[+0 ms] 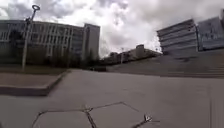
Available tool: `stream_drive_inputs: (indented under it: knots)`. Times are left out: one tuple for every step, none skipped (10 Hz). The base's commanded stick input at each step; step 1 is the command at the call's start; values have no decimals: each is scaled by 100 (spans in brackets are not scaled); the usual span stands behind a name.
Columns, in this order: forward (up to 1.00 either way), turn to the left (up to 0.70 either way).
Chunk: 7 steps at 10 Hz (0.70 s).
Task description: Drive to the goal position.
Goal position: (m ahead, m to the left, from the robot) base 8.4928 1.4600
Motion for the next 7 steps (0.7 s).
stream_drive_inputs:
  knots:
    - [100,4]
    - [100,4]
    - [100,4]
    - [100,4]
    - [100,4]
    - [100,4]
    - [100,4]
